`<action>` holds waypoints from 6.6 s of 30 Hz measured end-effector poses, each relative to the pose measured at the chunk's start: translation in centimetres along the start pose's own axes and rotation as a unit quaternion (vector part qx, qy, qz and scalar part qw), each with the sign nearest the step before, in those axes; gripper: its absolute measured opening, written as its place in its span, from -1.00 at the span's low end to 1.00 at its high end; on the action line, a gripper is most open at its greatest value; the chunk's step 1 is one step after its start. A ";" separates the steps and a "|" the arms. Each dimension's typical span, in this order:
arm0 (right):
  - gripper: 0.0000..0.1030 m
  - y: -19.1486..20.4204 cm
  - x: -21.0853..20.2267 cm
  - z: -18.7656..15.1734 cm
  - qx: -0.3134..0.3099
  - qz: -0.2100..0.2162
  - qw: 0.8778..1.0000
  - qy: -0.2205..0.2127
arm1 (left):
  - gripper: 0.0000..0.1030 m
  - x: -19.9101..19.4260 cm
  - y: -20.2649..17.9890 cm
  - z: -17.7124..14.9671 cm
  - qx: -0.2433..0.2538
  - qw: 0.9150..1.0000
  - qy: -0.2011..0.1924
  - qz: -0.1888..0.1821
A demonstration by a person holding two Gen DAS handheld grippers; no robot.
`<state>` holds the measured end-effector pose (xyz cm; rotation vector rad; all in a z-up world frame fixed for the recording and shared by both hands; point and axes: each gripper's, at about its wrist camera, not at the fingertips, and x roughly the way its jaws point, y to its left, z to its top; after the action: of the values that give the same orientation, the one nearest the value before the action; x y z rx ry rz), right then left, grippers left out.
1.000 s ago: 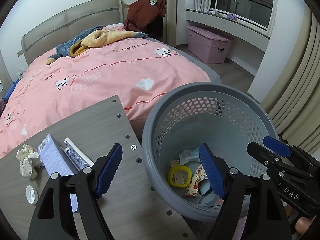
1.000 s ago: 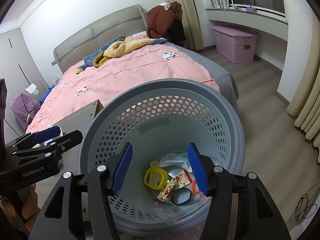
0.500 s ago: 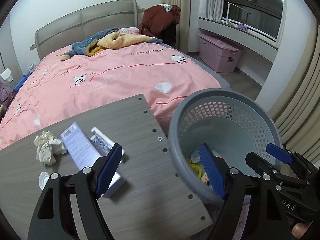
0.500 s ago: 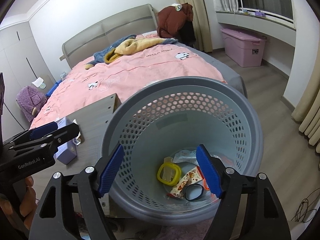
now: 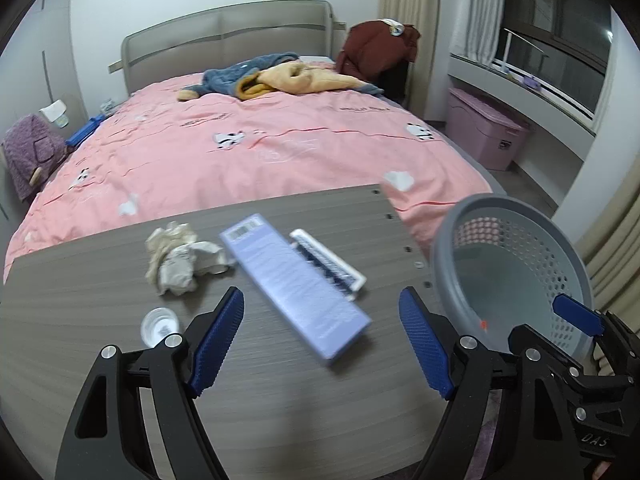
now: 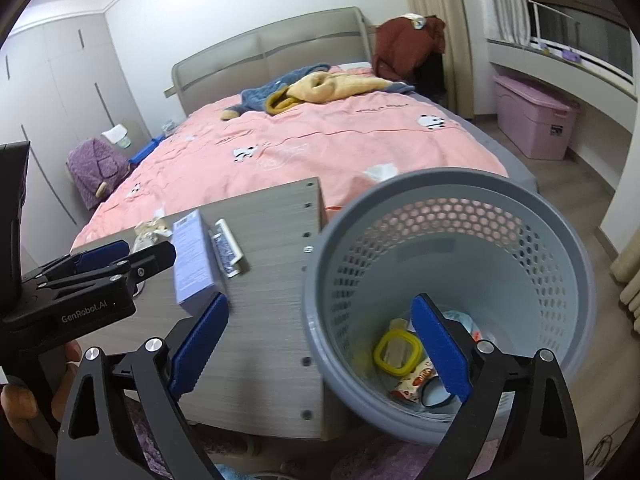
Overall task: Collect trash
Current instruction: 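Move both grippers back over the desk board toward the lavender box, then grasp the lavender toothpaste box with the right gripper, then lift and hold the lavender box with the right gripper, adjusting its grip, then grasp the small white bottle cap with the left gripper while the right holds the box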
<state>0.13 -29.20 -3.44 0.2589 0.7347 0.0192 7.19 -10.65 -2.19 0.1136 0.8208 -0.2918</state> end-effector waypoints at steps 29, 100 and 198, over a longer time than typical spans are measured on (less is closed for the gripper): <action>0.88 11.3 7.6 2.8 -0.113 0.032 0.992 0.041 | 0.49 -0.6 14.6 -3.2 -0.103 0.990 0.009 0.098; -0.17 12.9 7.6 1.8 -0.114 0.038 0.992 0.045 | 0.49 2.2 16.2 -4.9 -0.099 0.991 0.052 0.079; -0.15 14.1 9.5 0.1 -0.111 0.073 0.988 0.077 | 0.49 3.7 16.3 -5.3 -0.106 0.989 0.071 0.069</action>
<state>8.27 -14.58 -6.23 0.0978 0.8586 0.2609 10.76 5.22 -8.73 -0.0086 0.9755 -0.0644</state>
